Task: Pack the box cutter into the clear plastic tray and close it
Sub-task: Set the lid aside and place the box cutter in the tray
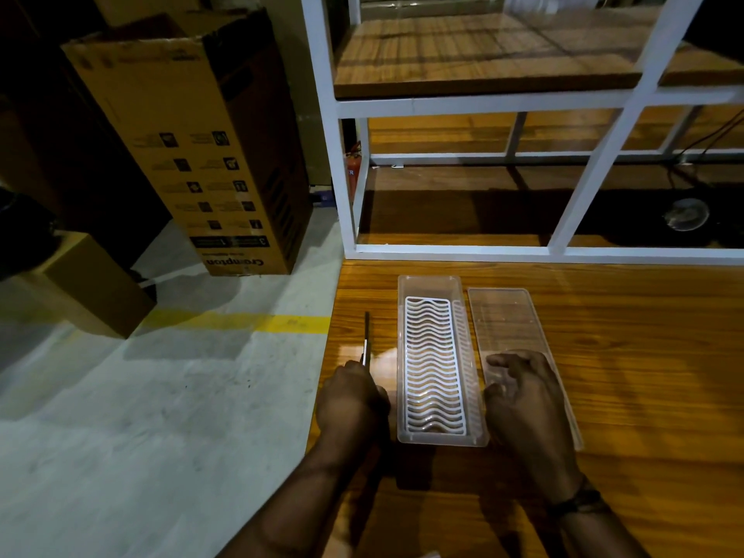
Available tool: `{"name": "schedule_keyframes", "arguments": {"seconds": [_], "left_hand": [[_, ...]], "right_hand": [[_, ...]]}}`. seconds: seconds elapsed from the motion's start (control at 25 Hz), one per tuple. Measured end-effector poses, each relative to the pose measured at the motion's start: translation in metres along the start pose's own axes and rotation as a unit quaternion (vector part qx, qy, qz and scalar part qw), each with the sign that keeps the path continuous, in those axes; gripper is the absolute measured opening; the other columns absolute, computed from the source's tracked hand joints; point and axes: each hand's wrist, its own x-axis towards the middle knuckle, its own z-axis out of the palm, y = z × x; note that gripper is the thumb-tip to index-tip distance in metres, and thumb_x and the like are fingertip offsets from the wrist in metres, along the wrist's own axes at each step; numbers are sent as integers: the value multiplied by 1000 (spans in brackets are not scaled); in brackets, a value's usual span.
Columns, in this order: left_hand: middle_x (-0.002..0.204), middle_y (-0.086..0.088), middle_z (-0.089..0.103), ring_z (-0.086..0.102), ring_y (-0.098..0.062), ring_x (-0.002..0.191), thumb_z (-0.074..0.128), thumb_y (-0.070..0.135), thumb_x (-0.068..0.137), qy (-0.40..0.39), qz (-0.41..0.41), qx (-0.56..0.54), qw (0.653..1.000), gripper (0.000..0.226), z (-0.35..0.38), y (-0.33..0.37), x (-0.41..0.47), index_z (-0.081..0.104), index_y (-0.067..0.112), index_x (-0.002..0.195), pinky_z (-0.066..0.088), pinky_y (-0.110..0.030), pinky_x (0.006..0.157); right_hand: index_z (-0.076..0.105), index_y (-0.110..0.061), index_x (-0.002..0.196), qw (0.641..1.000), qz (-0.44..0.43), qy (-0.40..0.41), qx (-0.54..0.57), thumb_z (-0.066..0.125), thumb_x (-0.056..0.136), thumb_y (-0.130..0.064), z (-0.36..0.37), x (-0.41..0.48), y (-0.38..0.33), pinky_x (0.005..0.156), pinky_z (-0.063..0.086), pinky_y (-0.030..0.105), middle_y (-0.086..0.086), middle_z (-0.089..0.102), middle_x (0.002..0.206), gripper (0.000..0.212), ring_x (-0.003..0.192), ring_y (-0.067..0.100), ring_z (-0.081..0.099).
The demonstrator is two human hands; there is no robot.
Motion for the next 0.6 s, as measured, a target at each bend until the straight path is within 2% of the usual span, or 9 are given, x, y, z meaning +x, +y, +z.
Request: {"name": "schedule_keyframes", "arguments": {"seconds": [0.16, 0.32, 0.44, 0.52, 0.6], "left_hand": [[111, -8, 70, 69, -27, 99, 63, 27, 92, 7, -4, -20, 1000, 26, 3, -8, 0, 68, 11, 112, 47, -28, 72], [93, -4, 73, 66, -20, 76, 65, 27, 90, 11, -17, -116, 993, 12, 4, -19, -1, 70, 17, 92, 45, -24, 62], [79, 1, 73, 68, -18, 71, 66, 28, 87, 25, -6, -188, 982, 14, 8, -30, 1, 67, 21, 75, 44, -21, 57], [75, 4, 72, 69, -18, 72, 66, 29, 87, 21, -3, -229, 973, 17, 10, -35, 0, 66, 23, 71, 48, -23, 60], [75, 0, 75, 72, -19, 67, 68, 26, 87, -14, -29, -331, 943, 15, 9, -37, -1, 72, 20, 74, 58, -29, 62]], "right_hand": [[70, -15, 115, 1000, -13, 2, 5, 68, 80, -4, 2, 0, 2, 99, 37, 28, 7, 59, 124, 37, 122, 30, 57], [69, -16, 116, 1000, -15, 8, 9, 65, 83, -7, 1, 0, -1, 97, 41, 32, 7, 58, 128, 35, 123, 30, 56], [70, -14, 115, 999, -30, 6, 22, 58, 82, -18, 3, 1, -7, 97, 38, 29, 8, 60, 126, 35, 122, 29, 55], [71, -14, 113, 998, -58, 10, 20, 60, 82, -17, 5, 1, -11, 97, 37, 28, 8, 62, 122, 33, 118, 29, 56], [71, -14, 111, 996, -89, 17, 25, 67, 83, -7, 7, -1, -17, 96, 37, 28, 6, 63, 118, 29, 115, 27, 58]]}}
